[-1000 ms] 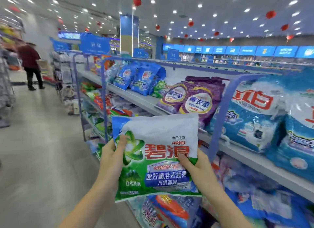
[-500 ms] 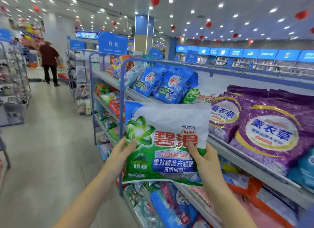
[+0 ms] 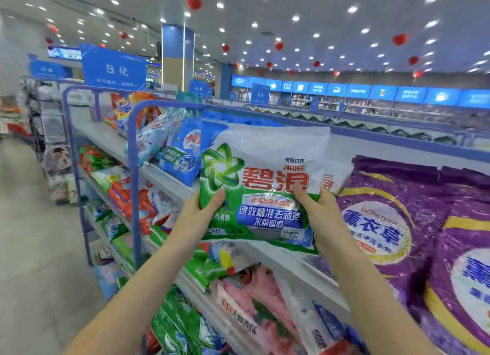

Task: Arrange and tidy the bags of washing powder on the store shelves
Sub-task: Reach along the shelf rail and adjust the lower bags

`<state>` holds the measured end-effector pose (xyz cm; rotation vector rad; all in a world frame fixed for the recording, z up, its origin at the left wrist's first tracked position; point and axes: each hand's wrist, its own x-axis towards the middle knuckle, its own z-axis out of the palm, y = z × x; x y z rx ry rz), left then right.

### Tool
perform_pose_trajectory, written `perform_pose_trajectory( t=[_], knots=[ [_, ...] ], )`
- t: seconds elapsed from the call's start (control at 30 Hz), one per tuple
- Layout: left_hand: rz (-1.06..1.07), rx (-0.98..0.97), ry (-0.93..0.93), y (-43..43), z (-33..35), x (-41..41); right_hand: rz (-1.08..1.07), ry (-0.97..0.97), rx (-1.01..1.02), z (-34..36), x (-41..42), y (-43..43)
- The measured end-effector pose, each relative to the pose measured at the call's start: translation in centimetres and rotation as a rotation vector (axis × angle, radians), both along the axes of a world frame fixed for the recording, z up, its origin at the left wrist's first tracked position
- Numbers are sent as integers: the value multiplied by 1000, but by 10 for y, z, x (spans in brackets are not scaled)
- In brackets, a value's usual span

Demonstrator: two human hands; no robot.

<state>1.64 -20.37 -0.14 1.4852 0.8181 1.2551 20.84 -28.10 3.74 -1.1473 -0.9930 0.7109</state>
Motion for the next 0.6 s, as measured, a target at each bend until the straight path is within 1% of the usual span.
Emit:
perform_pose_trajectory(
  t=[0.07, 0.17, 0.27, 0.33, 0.47, 0.53, 0.6],
  knots=[
    [-66, 31, 30, 34, 2, 19, -81, 13, -44, 1, 13, 20],
    [-183, 73, 134, 77, 7, 48, -212, 21, -41, -2, 34, 43],
    [-324, 52, 194, 119, 7, 75, -390, -49, -90, -4, 46, 64],
    [-407, 48, 231, 141, 12, 88, -496, -48, -89, -6, 47, 77],
    [-521, -19, 251, 173, 11, 114, -663, -14, -125, -16, 52, 101],
    [-567, -89, 244, 181, 5, 126, -774, -107, -182, -27, 56, 109],
    [-584, -124, 288, 186, -2, 136, -877, -151, -224, -34, 56, 115]
  ],
)
